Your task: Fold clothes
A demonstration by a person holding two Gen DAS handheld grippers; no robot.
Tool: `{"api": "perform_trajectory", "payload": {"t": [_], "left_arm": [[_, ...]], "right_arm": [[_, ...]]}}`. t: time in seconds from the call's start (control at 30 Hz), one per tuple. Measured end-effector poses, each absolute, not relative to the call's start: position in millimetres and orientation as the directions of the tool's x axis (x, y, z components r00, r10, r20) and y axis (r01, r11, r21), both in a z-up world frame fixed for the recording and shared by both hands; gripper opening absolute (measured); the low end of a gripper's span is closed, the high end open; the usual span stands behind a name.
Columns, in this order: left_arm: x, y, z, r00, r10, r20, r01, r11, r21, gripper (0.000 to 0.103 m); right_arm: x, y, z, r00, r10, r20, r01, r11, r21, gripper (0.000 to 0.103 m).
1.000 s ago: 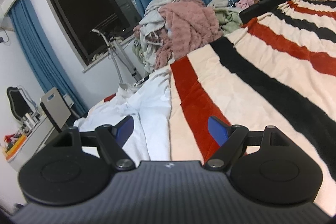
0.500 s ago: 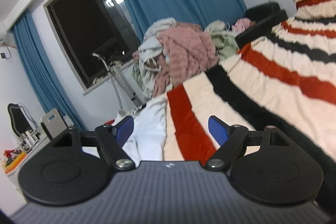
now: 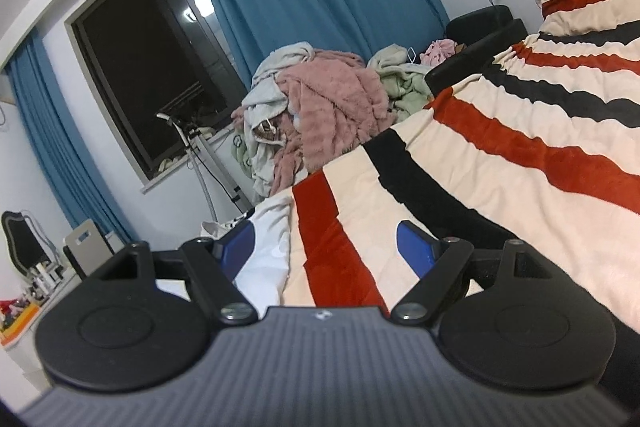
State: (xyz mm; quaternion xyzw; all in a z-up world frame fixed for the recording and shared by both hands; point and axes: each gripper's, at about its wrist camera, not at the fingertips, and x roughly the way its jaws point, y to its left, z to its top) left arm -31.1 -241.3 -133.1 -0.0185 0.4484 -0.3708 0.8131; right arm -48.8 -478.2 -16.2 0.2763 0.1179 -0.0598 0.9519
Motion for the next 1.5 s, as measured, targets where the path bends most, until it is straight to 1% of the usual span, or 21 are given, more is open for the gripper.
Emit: {"api": "perform_trajectory", "payload": {"t": [0.03, 0.07, 0.1, 0.2, 0.3, 0.43, 0.53, 0.63, 0.7, 0.8, 0.83, 0.93, 1.03, 1.07, 1.1, 1.17, 1.3, 1.37, 1.43, 1.47, 1.5], "left_arm": [[-30, -242, -133, 0.328, -0.616, -0.716, 0.589, 0.726, -0.354, 0.032], [-31, -241, -132, 0.335, -0.613, -0.716, 0.593, 0.727, -0.345, 0.010], [-32, -240, -131, 0.342, -0.610, -0.715, 0.597, 0.728, -0.337, 0.004], [-38, -231, -115, 0.387, -0.628, -0.675, 0.616, 0.721, -0.318, 0.004], [-48, -208, -85, 0.418, -0.651, -0.634, 0.626, 0.712, -0.319, 0.004], [-69, -158, -40, 0.447, -0.674, -0.588, 0.623, 0.707, -0.336, 0.004], [-90, -109, -14, 0.458, -0.673, -0.580, 0.600, 0.716, -0.356, 0.004], [-104, -66, -8, 0.473, -0.634, -0.612, 0.548, 0.755, -0.360, 0.004], [-106, -42, -15, 0.474, -0.587, -0.657, 0.484, 0.797, -0.363, 0.004], [-102, -23, -35, 0.464, -0.474, -0.748, 0.391, 0.868, -0.307, 0.004], [-100, -18, -41, 0.455, -0.456, -0.765, 0.366, 0.879, -0.306, 0.004], [-89, -8, -50, 0.423, -0.469, -0.776, 0.299, 0.880, -0.368, 0.005], [-76, 1, -52, 0.403, -0.524, -0.750, 0.244, 0.852, -0.463, 0.020], [-71, 4, -53, 0.400, -0.536, -0.744, 0.229, 0.844, -0.485, 0.032], [-66, 6, -54, 0.401, -0.538, -0.742, 0.219, 0.842, -0.492, 0.041], [-55, 7, -58, 0.409, -0.527, -0.745, 0.200, 0.848, -0.490, 0.047], [-30, -5, -80, 0.365, -0.487, -0.793, 0.171, 0.873, -0.457, 0.047], [-22, -12, -87, 0.345, -0.470, -0.812, 0.179, 0.883, -0.435, 0.044], [-22, -16, -86, 0.348, -0.470, -0.811, 0.204, 0.882, -0.424, 0.034], [-23, -17, -84, 0.352, -0.472, -0.808, 0.219, 0.881, -0.419, 0.014], [-23, -18, -83, 0.356, -0.474, -0.806, 0.233, 0.880, -0.414, 0.005]], "right_arm": [[-47, -477, -17, 0.964, -0.049, -0.262, 0.181, 0.841, 0.510, 0.080], [-47, -476, -17, 0.962, -0.052, -0.267, 0.186, 0.843, 0.505, 0.080], [-46, -475, -17, 0.961, -0.057, -0.271, 0.191, 0.845, 0.500, 0.080], [-46, -473, -18, 0.958, -0.065, -0.281, 0.202, 0.846, 0.493, 0.080], [-49, -472, -17, 0.961, -0.068, -0.270, 0.199, 0.847, 0.493, 0.080], [-53, -468, -14, 0.967, -0.056, -0.250, 0.177, 0.851, 0.495, 0.080], [-53, -461, -12, 0.967, -0.033, -0.252, 0.156, 0.860, 0.486, 0.080], [-50, -452, -11, 0.964, -0.004, -0.265, 0.133, 0.872, 0.472, 0.080], [-47, -445, -12, 0.959, 0.010, -0.283, 0.126, 0.881, 0.456, 0.080], [-44, -434, -12, 0.952, 0.026, -0.306, 0.115, 0.895, 0.432, 0.080], [-43, -430, -12, 0.950, 0.031, -0.312, 0.110, 0.899, 0.423, 0.080], [-41, -419, -12, 0.945, 0.047, -0.325, 0.091, 0.913, 0.397, 0.080], [-41, -411, -13, 0.941, 0.055, -0.335, 0.080, 0.923, 0.375, 0.080], [-40, -409, -14, 0.939, 0.056, -0.340, 0.078, 0.926, 0.370, 0.080], [-39, -407, -15, 0.937, 0.061, -0.345, 0.075, 0.927, 0.367, 0.080], [-37, -403, -16, 0.933, 0.072, -0.354, 0.066, 0.929, 0.363, 0.080], [-34, -395, -20, 0.924, 0.087, -0.373, 0.054, 0.934, 0.352, 0.080], [-33, -391, -22, 0.919, 0.095, -0.383, 0.048, 0.937, 0.347, 0.080], [-33, -389, -22, 0.917, 0.096, -0.388, 0.046, 0.939, 0.340, 0.080], [-34, -388, -22, 0.916, 0.095, -0.389, 0.045, 0.940, 0.337, 0.080], [-34, -387, -22, 0.916, 0.095, -0.389, 0.044, 0.941, 0.335, 0.080]]}}
